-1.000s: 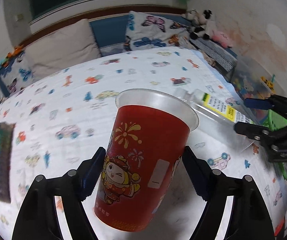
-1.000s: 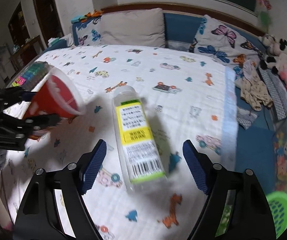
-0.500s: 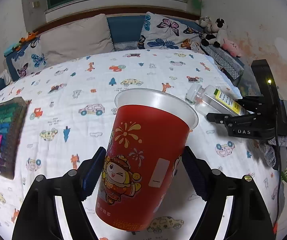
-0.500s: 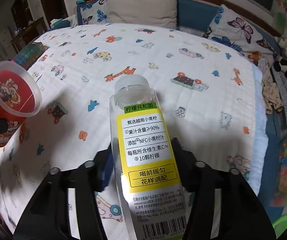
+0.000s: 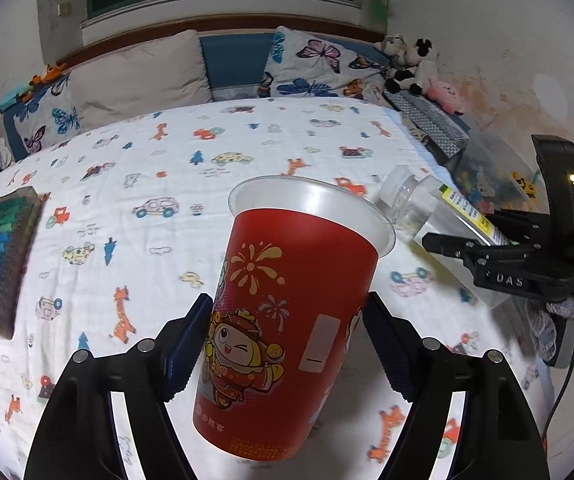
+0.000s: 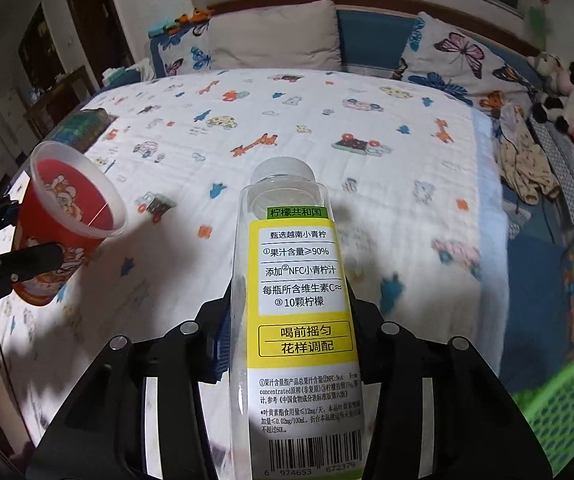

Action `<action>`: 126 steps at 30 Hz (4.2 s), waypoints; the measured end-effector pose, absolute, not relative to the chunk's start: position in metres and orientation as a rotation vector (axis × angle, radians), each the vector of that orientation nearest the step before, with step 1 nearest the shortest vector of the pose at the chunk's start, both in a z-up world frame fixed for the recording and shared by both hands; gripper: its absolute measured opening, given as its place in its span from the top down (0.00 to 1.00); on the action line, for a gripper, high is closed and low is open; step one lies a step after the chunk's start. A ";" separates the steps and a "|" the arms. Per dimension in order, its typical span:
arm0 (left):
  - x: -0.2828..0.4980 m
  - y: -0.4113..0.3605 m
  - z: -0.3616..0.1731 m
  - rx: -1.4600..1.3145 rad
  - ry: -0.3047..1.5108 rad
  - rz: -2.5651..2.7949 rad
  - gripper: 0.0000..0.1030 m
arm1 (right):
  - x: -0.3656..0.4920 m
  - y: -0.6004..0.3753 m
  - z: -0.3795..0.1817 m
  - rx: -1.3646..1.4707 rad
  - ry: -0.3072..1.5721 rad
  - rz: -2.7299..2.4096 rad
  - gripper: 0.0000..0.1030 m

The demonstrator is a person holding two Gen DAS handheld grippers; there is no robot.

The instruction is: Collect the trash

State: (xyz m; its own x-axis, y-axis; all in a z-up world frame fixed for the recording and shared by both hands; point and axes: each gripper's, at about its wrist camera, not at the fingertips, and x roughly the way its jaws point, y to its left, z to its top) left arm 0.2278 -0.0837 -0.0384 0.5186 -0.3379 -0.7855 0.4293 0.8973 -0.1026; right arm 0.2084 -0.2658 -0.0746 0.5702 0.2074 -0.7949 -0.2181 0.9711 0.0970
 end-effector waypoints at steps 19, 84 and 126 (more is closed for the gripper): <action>0.160 -0.172 -0.008 0.175 0.856 -0.647 0.29 | 0.072 -0.363 -0.050 0.090 0.871 0.023 0.55; 0.118 -0.405 -0.044 0.303 0.966 -0.900 0.29 | -0.084 -0.484 -0.037 0.298 0.705 -0.373 0.38; 0.107 -0.197 0.004 0.054 0.795 -0.556 0.18 | -0.077 -0.356 -0.016 0.225 0.590 -0.228 0.18</action>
